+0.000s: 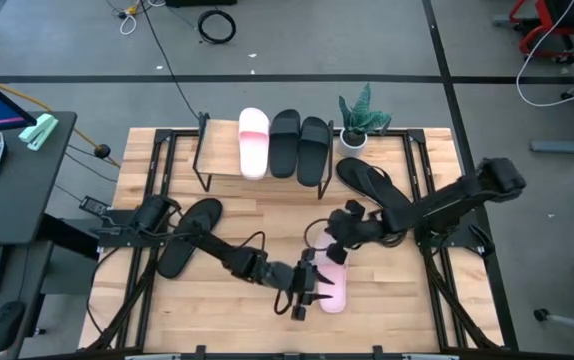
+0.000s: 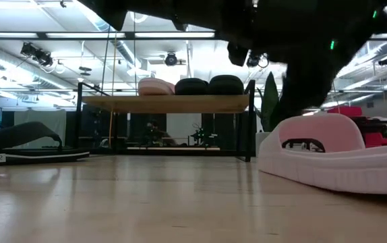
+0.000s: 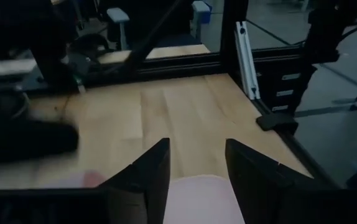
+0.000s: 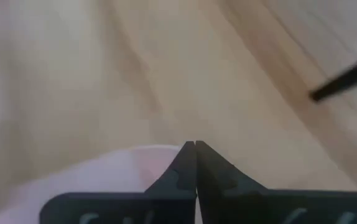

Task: Pick and place slides into the shelf
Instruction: Put the pink slide on the shelf

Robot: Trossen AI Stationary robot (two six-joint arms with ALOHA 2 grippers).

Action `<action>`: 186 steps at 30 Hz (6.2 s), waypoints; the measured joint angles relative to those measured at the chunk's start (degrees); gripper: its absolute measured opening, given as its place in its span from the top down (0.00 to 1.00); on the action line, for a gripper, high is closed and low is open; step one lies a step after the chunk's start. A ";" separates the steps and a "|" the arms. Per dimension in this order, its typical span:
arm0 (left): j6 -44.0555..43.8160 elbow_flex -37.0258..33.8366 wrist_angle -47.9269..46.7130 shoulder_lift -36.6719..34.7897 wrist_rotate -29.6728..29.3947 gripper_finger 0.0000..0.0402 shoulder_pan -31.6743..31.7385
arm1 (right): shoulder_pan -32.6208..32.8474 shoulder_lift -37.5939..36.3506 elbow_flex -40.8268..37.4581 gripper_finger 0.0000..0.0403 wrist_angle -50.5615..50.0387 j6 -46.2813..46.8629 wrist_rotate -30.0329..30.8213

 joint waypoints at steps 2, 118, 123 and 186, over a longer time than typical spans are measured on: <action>-3.09 0.00 -1.03 0.00 0.10 0.62 0.05 | 0.04 -3.81 0.00 0.99 -0.03 0.29 -2.39; -31.99 0.20 -54.24 -21.28 -33.74 0.98 0.83 | 10.51 -19.17 0.15 0.98 -10.80 -6.67 -1.65; -40.66 0.20 -67.09 -26.92 -43.19 0.98 -3.42 | 10.51 -19.17 0.15 0.98 -11.14 -6.66 -1.63; -36.37 -0.09 -93.64 -30.26 -38.89 0.92 45.65 | 10.51 -19.19 0.15 0.97 -12.35 -6.68 -1.63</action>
